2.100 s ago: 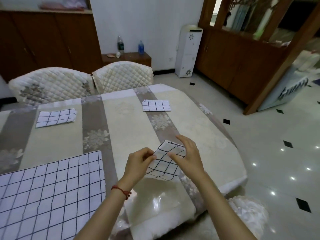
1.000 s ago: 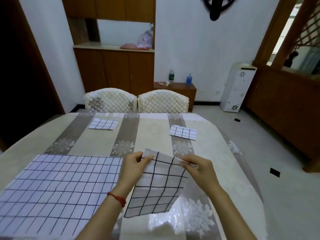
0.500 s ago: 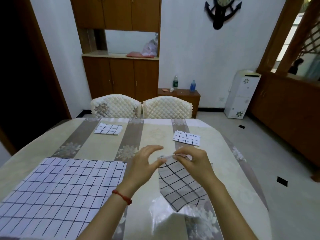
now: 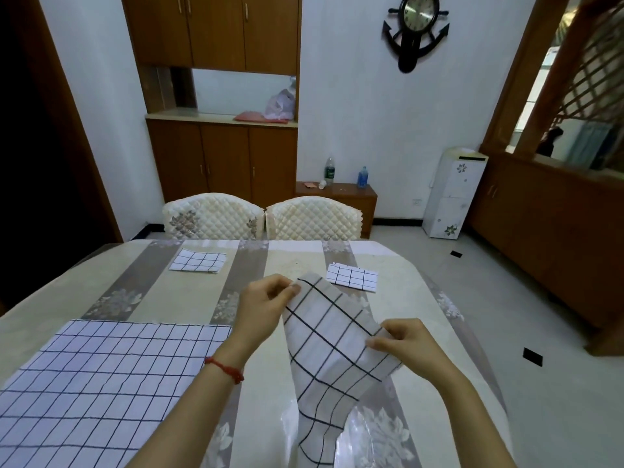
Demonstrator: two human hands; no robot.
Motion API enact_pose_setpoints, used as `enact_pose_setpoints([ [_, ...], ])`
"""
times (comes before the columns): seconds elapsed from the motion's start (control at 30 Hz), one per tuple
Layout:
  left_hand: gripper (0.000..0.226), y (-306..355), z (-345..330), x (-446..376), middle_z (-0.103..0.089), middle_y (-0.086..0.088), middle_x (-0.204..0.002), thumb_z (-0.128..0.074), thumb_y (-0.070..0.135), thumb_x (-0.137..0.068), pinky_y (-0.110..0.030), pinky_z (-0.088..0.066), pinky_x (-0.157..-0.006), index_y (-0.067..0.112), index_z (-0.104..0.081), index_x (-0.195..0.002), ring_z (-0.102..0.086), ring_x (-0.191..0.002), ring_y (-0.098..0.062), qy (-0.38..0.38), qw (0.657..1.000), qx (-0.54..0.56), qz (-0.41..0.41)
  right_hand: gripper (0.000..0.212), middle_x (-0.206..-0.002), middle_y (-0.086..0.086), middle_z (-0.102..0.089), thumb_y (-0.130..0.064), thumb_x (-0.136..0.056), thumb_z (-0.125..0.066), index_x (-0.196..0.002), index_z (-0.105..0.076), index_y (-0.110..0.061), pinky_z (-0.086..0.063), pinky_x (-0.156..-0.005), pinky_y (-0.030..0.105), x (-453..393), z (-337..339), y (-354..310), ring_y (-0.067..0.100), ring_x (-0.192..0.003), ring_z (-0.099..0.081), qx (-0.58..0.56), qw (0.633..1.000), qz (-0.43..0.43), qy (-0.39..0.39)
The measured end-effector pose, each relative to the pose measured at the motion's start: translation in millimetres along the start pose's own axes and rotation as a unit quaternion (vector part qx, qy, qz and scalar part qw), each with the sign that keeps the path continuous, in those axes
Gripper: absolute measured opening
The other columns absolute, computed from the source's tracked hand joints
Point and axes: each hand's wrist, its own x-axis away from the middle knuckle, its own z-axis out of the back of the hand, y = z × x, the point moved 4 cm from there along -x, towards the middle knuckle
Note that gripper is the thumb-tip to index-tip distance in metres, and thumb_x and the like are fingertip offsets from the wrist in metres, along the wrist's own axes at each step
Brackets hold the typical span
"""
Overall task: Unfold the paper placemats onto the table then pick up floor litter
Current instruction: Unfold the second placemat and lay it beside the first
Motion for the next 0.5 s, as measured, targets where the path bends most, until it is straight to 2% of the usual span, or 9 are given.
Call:
enact_pose_setpoints([
  [0.1,0.021,-3.6,12.9,-3.6,-0.058,0.006,-0.053,-0.065,0.015,-0.082,-0.013,-0.039,-0.053,0.018,-0.063,-0.061,-0.049,-0.053,-0.003,0.046,0.999,0.001,0.013,0.05,-0.044,-0.01,-0.028,-0.015,-0.076,-0.073,-0.038,-0.04,-0.021,-0.023,-0.046,0.014,2.3,6.4,12.5,0.005,-0.043,-0.026,-0.016,1.0,-0.023,-0.013],
  [0.17,0.017,-7.2,19.1,-5.8,-0.063,-0.008,-0.063,-0.064,0.016,-0.082,-0.024,-0.044,-0.058,0.01,-0.066,-0.067,-0.052,-0.059,-0.011,0.068,0.997,-0.003,0.022,0.036,-0.049,-0.003,-0.036,-0.015,-0.077,-0.071,-0.046,-0.053,-0.018,-0.029,-0.049,0.015,1.3,10.4,16.3,0.008,-0.046,-0.033,-0.029,0.999,-0.021,0.002],
  [0.23,0.017,-11.8,25.2,-8.0,-0.06,-0.01,-0.062,-0.064,0.017,-0.083,-0.029,-0.043,-0.059,0.01,-0.065,-0.067,-0.05,-0.059,-0.015,0.092,0.995,-0.011,0.028,0.02,-0.056,0.006,-0.05,-0.014,-0.078,-0.069,-0.062,-0.066,-0.004,-0.042,-0.056,0.018,-0.4,13.7,17.1,0.011,-0.053,-0.047,-0.045,0.999,-0.018,0.024],
  [0.3,0.021,-15.6,30.8,-9.8,-0.053,-0.002,-0.055,-0.063,0.018,-0.083,-0.022,-0.038,-0.055,0.015,-0.061,-0.062,-0.045,-0.055,-0.013,0.11,0.993,-0.02,0.032,0.021,-0.065,0.013,-0.057,-0.012,-0.08,-0.068,-0.071,-0.066,0.006,-0.051,-0.062,0.019,-2.8,14.2,17.1,0.016,-0.064,-0.056,-0.081,0.996,-0.019,0.042],
  [0.37,0.022,-19.4,34.3,-10.9,-0.05,0.001,-0.054,-0.062,0.018,-0.084,-0.016,-0.036,-0.053,0.016,-0.059,-0.062,-0.043,-0.054,-0.012,0.121,0.992,-0.024,0.038,0.027,-0.069,0.015,-0.055,-0.011,-0.081,-0.066,-0.07,-0.059,0.013,-0.053,-0.062,0.017,-4.4,13.0,14.4,0.02,-0.069,-0.055,-0.12,0.991,-0.017,0.061],
  [0.5,0.019,-31.6,37.5,-10.5,-0.057,-0.001,-0.061,-0.062,0.018,-0.084,-0.023,-0.04,-0.059,0.016,-0.06,-0.065,-0.051,-0.063,-0.019,0.147,0.986,-0.026,0.069,0.024,-0.074,0.018,-0.06,-0.014,-0.083,-0.064,-0.066,-0.062,0.005,-0.054,-0.073,0.034,-9.1,7.4,1.6,0.026,-0.074,-0.059,-0.161,0.983,-0.013,0.092],
])
